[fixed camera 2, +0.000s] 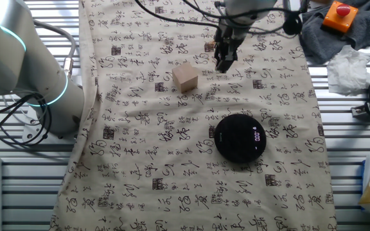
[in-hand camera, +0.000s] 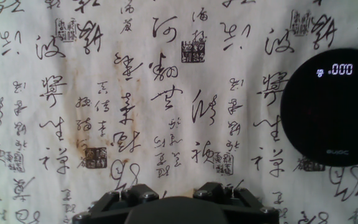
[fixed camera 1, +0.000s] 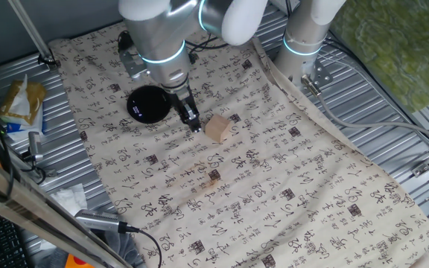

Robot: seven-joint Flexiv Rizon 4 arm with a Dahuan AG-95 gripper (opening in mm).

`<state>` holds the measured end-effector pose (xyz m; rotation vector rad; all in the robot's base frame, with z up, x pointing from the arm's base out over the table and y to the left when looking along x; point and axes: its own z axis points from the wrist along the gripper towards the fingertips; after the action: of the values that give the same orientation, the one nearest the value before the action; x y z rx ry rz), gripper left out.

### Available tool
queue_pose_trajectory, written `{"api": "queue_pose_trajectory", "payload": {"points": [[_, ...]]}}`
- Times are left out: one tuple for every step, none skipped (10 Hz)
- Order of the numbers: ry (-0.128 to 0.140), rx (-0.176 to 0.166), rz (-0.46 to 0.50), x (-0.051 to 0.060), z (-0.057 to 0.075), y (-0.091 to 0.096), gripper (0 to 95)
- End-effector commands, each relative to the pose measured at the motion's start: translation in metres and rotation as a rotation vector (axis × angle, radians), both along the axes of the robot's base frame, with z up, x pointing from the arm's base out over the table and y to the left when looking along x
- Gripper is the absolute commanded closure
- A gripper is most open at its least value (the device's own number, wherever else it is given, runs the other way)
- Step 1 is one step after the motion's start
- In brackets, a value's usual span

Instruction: Place the block on the scale

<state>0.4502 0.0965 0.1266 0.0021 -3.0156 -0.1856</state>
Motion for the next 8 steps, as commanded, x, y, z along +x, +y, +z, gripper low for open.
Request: {"api": "queue_pose_trajectory", "payload": {"points": [[0.0, 0.001, -0.009, 0.0, -0.003, 0.002, 38.0], [0.001, 0.001, -0.013, 0.0, -0.005, 0.005, 38.0], [0.003, 0.001, -0.014, -0.001, -0.008, 0.007, 38.0], [0.003, 0.001, -0.013, -0.001, -0.009, 0.008, 38.0], [0.005, 0.005, -0.014, -0.002, -0.013, 0.012, 38.0], [0.002, 0.006, -0.013, -0.003, -0.015, 0.013, 38.0], [0.001, 0.013, -0.008, -0.003, -0.019, 0.014, 38.0], [0.001, 0.017, -0.004, -0.004, -0.02, 0.015, 38.0]]}}
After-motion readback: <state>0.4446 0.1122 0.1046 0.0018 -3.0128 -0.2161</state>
